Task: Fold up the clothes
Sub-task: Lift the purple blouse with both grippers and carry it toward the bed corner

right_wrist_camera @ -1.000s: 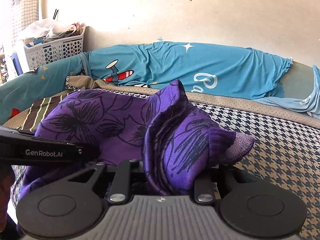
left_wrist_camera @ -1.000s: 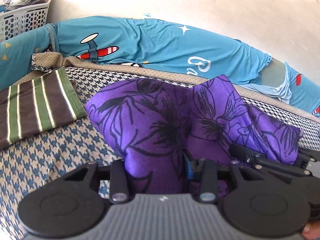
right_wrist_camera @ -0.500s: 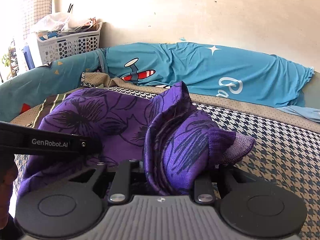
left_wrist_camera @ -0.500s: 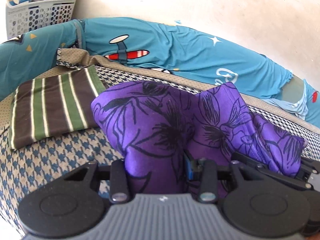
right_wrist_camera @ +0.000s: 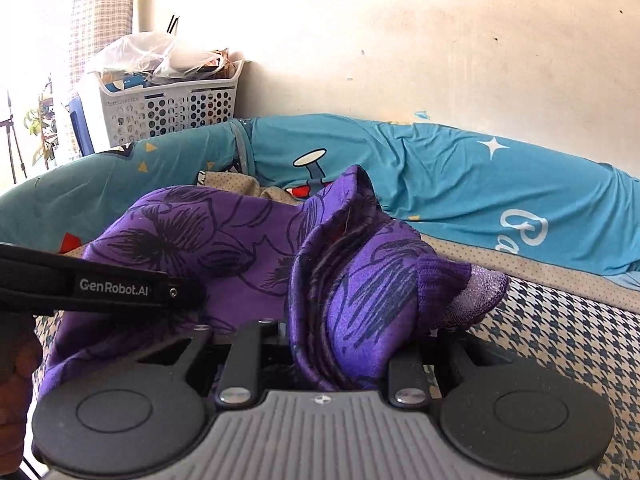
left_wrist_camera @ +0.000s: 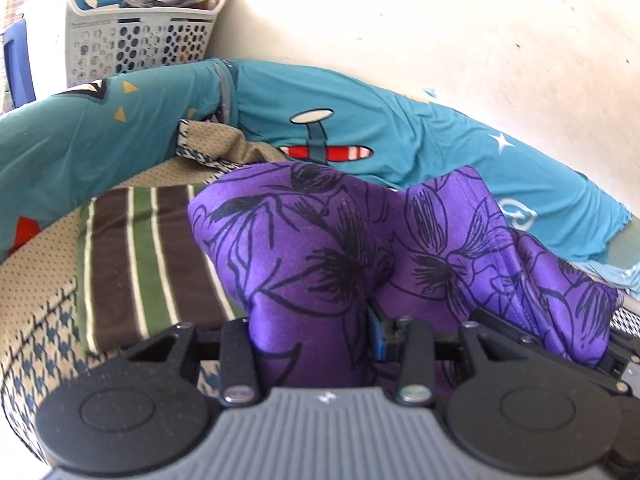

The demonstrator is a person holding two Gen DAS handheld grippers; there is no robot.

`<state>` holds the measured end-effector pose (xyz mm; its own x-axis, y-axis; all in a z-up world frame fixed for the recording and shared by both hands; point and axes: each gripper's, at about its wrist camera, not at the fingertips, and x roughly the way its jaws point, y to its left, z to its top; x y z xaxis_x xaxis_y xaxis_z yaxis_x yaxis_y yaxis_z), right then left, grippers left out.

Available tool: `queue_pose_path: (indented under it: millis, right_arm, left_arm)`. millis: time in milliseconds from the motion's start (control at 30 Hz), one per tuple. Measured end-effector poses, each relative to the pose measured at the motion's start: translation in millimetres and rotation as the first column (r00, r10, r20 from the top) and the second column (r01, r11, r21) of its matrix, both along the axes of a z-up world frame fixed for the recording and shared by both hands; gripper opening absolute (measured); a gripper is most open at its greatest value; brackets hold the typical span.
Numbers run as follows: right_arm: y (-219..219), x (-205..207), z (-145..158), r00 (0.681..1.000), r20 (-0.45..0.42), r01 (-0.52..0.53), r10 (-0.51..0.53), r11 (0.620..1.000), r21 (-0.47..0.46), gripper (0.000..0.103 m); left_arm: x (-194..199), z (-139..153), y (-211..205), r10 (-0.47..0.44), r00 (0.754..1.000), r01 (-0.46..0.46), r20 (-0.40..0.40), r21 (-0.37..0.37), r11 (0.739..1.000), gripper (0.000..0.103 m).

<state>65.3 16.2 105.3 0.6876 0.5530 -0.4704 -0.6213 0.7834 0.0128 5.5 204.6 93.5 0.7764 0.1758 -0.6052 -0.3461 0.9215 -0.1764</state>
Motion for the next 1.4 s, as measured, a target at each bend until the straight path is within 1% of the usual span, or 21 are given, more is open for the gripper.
queue_pose_path:
  millis: [67,200,433,667,833,967,1033,1067,1100,1133,1167,1200,1233,1267,1300,1333,1400]
  right_arm:
    - [11,6,0,1.0,0.001,-0.011,0.011,1.0,0.016,0.024]
    - [38,13,1,1.0,0.004,-0.031,0.031,0.999,0.029,0.024]
    - [86,22,2,0.998,0.005,-0.068,0.067,0.996,0.055,0.024]
    - [126,34,1,0.995,0.008,-0.097,0.097,0.992,0.085,0.024]
    - [153,42,-3,0.993,0.009,-0.117,0.117,0.989,0.089,0.024]
    - [174,52,-11,0.991,0.01,-0.132,0.131,0.987,0.094,0.024]
    - [183,58,-17,0.99,0.012,-0.138,0.137,0.986,0.094,0.024]
    - [187,61,-20,0.99,0.013,-0.14,0.14,0.986,0.094,0.025]
    - [191,64,-24,0.99,0.011,-0.144,0.144,0.985,0.096,0.025]
    - [194,68,-29,0.989,0.008,-0.149,0.149,0.984,0.1,0.027]
    - [196,73,-33,0.988,-0.004,-0.153,0.154,0.983,0.097,0.032]
    - [196,77,-38,0.988,-0.022,-0.15,0.152,0.985,0.09,0.035]
    - [194,80,-41,0.989,-0.037,-0.141,0.144,0.986,0.085,0.039]
    - [190,83,-43,0.99,-0.04,-0.13,0.134,0.987,0.09,0.047]
    - [183,84,-44,0.993,-0.031,-0.113,0.117,0.988,0.105,0.051]
    - [177,85,-44,0.994,-0.03,-0.1,0.104,0.988,0.115,0.056]
    - [167,86,-42,0.995,-0.036,-0.087,0.093,0.988,0.124,0.056]
  left_arm:
    - [-1,1,19,0.017,1.0,-0.017,0.003,0.003,1.0,0.036]
    - [4,4,47,0.071,0.997,-0.071,0.009,-0.017,0.997,0.036]
    - [8,13,83,0.137,0.99,-0.137,0.026,0.023,0.99,0.036]
    - [19,19,125,0.201,0.979,-0.202,0.042,0.013,0.979,0.036]
    - [29,17,148,0.242,0.969,-0.243,0.042,0.04,0.969,0.036]
    - [33,10,166,0.274,0.961,-0.275,0.029,0.029,0.961,0.036]
    - [36,3,175,0.288,0.958,-0.288,0.012,0.024,0.957,0.041]
    - [37,-1,181,0.305,0.952,-0.304,-0.005,0.016,0.952,0.048]
    - [36,-5,187,0.324,0.946,-0.324,-0.02,-0.009,0.946,0.05]
    - [35,-9,194,0.342,0.939,-0.343,-0.035,-0.035,0.939,0.05]
    - [34,-12,200,0.36,0.932,-0.363,-0.051,-0.06,0.93,0.052]
    - [33,-15,205,0.375,0.925,-0.379,-0.061,-0.081,0.922,0.053]
    - [30,-14,207,0.384,0.922,-0.387,-0.052,-0.087,0.918,0.058]
    - [29,-11,207,0.396,0.917,-0.398,-0.046,-0.073,0.914,0.062]
    - [27,-8,206,0.411,0.911,-0.412,-0.036,-0.048,0.91,0.069]
    - [24,-4,205,0.427,0.904,-0.427,-0.02,-0.021,0.904,0.071]
    - [19,4,202,0.459,0.888,-0.46,0.018,0.022,0.888,0.077]
